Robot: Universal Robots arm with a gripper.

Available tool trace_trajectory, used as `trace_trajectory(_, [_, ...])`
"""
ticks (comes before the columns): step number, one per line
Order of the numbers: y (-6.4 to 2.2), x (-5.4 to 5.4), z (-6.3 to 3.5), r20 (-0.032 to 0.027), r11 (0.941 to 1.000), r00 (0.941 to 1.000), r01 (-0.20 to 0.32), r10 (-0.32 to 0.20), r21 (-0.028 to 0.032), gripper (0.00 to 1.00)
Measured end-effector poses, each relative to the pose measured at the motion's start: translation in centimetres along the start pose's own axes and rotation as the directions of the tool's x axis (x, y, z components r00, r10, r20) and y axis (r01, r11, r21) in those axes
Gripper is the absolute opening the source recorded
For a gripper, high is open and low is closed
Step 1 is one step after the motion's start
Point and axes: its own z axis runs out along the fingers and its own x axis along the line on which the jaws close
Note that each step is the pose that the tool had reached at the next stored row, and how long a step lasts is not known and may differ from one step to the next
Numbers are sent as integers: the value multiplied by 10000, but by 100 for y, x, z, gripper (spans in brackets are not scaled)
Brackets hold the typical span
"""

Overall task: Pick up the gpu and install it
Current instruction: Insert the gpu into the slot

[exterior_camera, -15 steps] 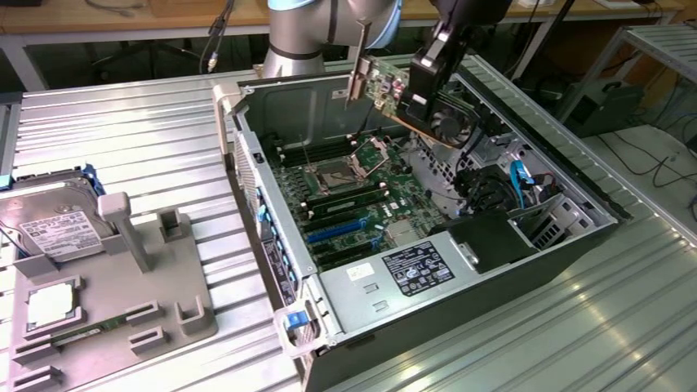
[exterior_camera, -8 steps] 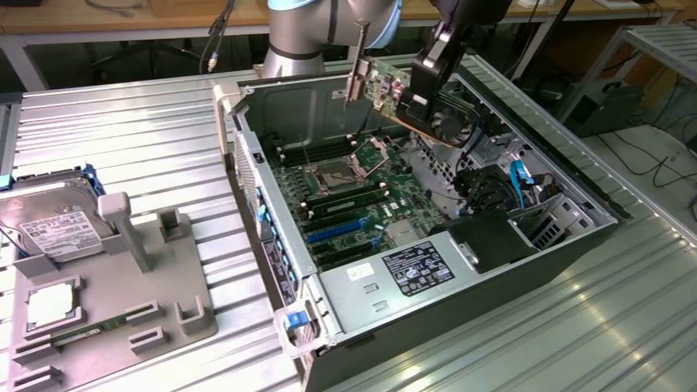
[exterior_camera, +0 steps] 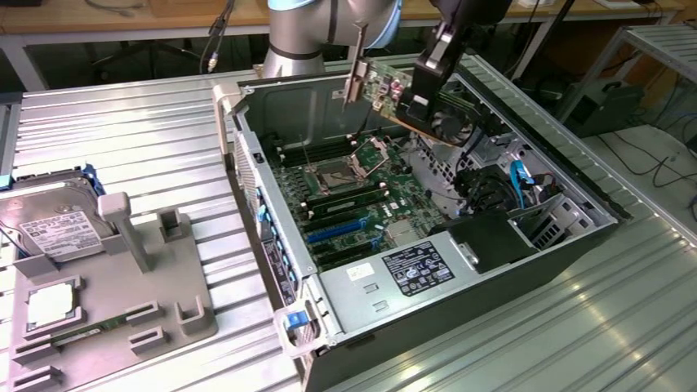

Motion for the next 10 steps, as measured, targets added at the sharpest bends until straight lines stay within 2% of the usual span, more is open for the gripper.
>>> trace_trajectory(10, [-1, 0, 0, -25, 9981, 9981, 617, -617, -19, 28])
